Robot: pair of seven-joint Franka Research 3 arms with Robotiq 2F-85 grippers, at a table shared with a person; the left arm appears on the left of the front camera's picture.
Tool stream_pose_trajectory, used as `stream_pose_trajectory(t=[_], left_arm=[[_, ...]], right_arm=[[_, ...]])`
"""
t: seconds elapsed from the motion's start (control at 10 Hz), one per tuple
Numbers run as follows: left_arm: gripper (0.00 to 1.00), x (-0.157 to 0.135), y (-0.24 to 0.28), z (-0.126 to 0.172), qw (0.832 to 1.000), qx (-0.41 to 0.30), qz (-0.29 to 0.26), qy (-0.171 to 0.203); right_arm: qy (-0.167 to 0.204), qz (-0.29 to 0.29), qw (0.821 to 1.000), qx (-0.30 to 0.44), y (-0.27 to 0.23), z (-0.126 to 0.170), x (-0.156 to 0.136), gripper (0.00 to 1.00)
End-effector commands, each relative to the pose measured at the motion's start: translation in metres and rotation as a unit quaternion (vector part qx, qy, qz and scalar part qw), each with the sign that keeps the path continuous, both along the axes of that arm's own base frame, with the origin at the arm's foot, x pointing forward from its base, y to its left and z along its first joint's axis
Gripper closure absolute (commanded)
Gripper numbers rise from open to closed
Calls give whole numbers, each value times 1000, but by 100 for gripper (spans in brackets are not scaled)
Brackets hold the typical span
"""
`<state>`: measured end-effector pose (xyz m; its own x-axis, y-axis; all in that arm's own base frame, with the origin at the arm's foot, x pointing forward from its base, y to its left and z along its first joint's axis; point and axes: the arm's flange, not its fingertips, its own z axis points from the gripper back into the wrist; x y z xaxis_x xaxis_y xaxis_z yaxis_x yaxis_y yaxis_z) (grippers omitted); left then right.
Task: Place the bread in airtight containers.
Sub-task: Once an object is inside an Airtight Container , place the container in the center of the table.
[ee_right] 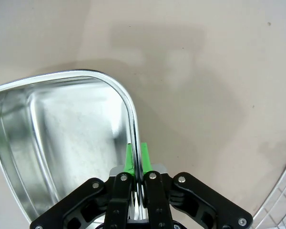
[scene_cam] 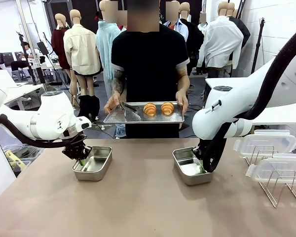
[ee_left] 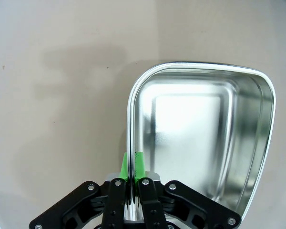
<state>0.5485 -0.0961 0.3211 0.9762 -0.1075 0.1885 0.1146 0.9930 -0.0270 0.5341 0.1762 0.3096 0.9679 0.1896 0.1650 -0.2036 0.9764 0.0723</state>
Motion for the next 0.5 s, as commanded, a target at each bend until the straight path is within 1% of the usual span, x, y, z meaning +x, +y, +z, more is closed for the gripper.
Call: stream_pose_trajectory(t=[0.0,0.1,0.2,0.3,0.4], left_arm=[[100,0,0,0,1000,0,0,0],[100,-13,-18,20,999,23,18,-16],[100,-25,-34,45,999,29,14,-42],[100,-29,-44,70,997,46,16,-61],[100,-35,-52,91,996,47,33,-67]], right_arm=[[0,0,1000,0,0,0,0,100],[-9,-21,999,24,-11,21,-24,100],[-36,-37,998,45,-15,47,-40,100],[-60,-49,996,53,-15,71,-48,100],[-71,-34,995,66,-14,92,-54,100]])
